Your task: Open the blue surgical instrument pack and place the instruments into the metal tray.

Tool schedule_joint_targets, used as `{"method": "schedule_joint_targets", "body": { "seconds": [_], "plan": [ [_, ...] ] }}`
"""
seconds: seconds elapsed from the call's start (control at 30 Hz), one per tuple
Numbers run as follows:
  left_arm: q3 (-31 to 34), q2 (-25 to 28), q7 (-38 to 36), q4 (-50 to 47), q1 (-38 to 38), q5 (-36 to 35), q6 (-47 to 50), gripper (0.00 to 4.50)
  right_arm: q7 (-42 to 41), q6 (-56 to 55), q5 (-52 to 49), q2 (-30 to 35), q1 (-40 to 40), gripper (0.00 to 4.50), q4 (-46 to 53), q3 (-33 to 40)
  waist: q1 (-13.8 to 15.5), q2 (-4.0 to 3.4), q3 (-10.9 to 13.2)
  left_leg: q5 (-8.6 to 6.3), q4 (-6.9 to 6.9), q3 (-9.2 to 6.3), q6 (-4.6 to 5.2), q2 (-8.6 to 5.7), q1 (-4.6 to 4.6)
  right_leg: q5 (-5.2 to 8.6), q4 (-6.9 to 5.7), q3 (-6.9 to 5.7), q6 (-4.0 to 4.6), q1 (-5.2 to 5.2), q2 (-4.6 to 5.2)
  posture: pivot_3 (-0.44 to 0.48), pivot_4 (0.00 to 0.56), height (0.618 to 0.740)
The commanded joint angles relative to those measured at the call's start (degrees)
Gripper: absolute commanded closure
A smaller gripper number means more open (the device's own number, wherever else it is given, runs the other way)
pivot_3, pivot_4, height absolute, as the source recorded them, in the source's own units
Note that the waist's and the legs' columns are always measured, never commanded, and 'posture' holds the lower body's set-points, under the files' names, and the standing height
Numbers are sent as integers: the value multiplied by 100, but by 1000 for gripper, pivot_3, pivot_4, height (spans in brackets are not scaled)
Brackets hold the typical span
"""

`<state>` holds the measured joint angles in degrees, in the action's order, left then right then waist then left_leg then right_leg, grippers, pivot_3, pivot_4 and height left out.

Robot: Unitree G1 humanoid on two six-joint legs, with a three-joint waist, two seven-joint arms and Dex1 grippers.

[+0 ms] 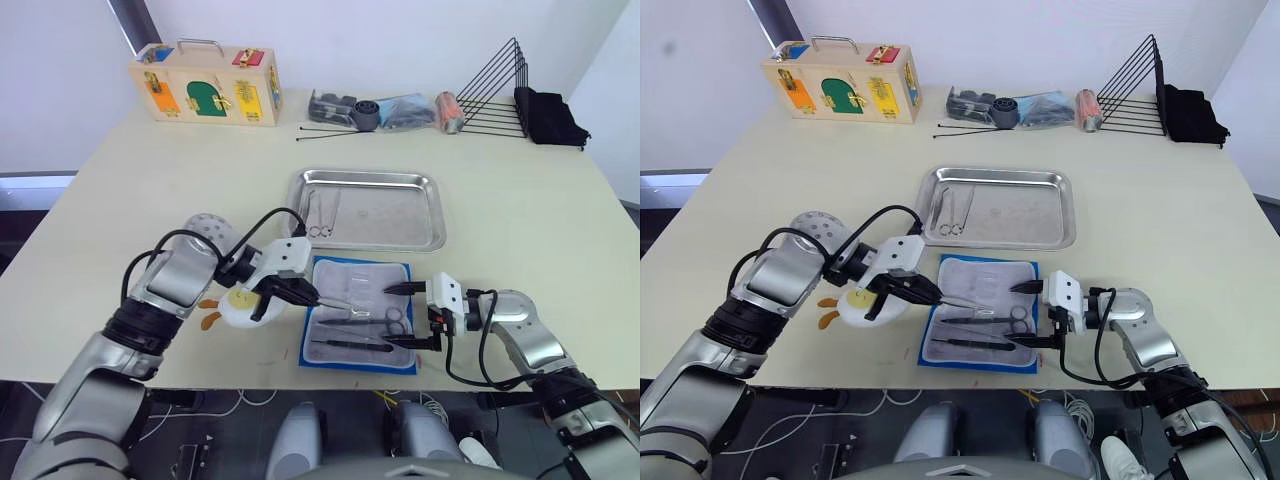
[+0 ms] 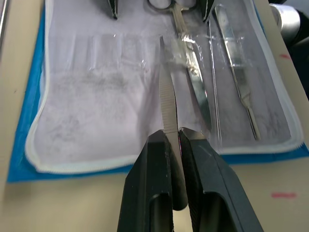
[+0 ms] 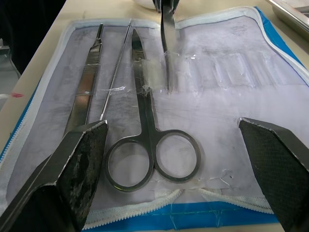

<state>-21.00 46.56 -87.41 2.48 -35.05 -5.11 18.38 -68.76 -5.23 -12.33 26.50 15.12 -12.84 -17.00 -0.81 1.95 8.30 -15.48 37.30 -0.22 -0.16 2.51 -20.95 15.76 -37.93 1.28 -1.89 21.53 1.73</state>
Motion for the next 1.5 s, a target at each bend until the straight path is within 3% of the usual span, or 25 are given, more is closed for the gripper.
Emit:
{"method": "schedule_joint_targets", "body": {
  "seconds": [0.03,0.53,0.83,1.0,1.17,1.37,1.5],
  "plan": [
    [-21,112,-97,-319,-165,45,78,4457,-22,486,542,79,-326,0,-633,-494,1,0,0,0,0,1,0,0,0,0,0,0,0,0,0,0,150,740],
    [68,768,-484,-431,-303,-44,-30,4457,-1,465,517,57,-353,0,-621,-485,-1,0,0,0,-1,1,0,4,2,6,0,3,8,1,-3,0,150,740],
    [-244,1752,-509,-191,-807,-733,-252,4457,-15,442,510,75,-366,0,-620,-473,1,-1,3,0,-2,2,0,10,2,11,0,3,16,2,-7,0,150,740],
    [445,936,386,118,-1041,-817,239,4457,-30,414,499,90,-393,0,-608,-468,4,6,1,0,-1,9,0,9,3,20,0,2,1,1,-8,0,150,740],
    [1184,-558,2679,-276,-1059,-901,2005,4457,-32,386,499,94,-408,0,-587,-466,2,11,-2,0,1,-11,0,10,2,10,0,3,-21,-1,-9,0,150,740],
    [1607,-1896,4483,-770,-973,-856,3089,4457,-25,393,494,110,-436,0,-551,-462,-7,7,1,0,0,-22,-1,9,2,-2,-1,8,-5,0,-10,0,150,740],
    [1753,-2630,5455,-773,-990,-698,3273,4457,3,398,480,91,-391,0,-590,-433,-2,8,0,0,2,-23,-1,5,2,-3,-1,8,-6,-3,-6,0,150,740]
  ]
}}
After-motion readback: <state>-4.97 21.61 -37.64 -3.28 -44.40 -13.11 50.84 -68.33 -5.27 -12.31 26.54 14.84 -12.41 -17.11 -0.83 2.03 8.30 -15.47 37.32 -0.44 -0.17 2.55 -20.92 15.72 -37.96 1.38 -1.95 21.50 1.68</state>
